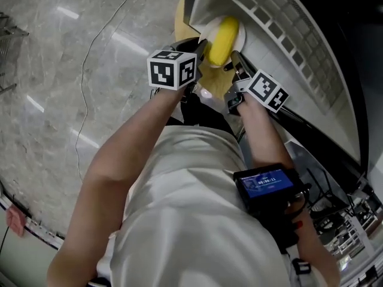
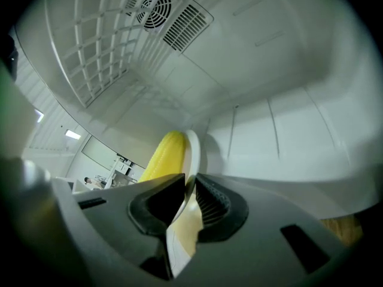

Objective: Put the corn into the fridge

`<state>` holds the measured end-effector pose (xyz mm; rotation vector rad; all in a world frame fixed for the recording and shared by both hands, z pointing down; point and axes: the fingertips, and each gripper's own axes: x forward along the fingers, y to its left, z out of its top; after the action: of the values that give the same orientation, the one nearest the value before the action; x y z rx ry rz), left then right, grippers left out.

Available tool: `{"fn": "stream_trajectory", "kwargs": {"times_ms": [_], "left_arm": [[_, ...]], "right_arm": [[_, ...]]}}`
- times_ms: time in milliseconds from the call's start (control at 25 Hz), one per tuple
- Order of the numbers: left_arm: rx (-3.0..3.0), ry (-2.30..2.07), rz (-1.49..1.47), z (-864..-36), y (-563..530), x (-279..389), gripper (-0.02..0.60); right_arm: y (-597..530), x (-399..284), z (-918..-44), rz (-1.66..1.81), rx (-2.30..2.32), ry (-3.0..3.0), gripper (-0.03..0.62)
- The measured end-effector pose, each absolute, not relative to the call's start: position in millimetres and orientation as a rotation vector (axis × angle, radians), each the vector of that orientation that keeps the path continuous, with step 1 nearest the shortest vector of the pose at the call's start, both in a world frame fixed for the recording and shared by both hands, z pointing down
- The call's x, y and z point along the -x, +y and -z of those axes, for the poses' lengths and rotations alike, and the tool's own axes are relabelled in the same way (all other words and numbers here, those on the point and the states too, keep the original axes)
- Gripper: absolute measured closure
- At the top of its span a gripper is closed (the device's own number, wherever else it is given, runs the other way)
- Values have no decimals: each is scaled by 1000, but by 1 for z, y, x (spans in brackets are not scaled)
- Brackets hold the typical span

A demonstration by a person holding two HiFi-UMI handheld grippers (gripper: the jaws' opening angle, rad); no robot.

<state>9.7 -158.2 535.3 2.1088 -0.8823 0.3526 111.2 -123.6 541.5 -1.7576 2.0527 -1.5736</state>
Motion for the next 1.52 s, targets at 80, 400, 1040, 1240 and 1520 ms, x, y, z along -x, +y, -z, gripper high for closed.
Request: {"fn": "stream_trajectory", "kwargs": {"times_ms": [80, 400, 1040, 1240, 1520], "left_arm": [[-2118, -891, -366, -536, -162, -12, 523], [-2129, -904, -403, -540, -172, -32, 523], [-2231, -902, -572, -543, -192, -83, 523], [-2232, -951, -601, -543, -197, -83, 523], [-2262, -954, -645, -545, -204, -93, 523]], "right_arm": [[-127, -113, -543, 1566, 1765, 2045, 545], [-132, -132, -546, 1545, 1804, 2000, 545], [-142, -176, -545, 1489, 1972, 1931, 545], [-149, -177, -546, 1472, 2005, 1961, 543], [-153, -183, -547, 1463, 2062, 1972, 543]]}}
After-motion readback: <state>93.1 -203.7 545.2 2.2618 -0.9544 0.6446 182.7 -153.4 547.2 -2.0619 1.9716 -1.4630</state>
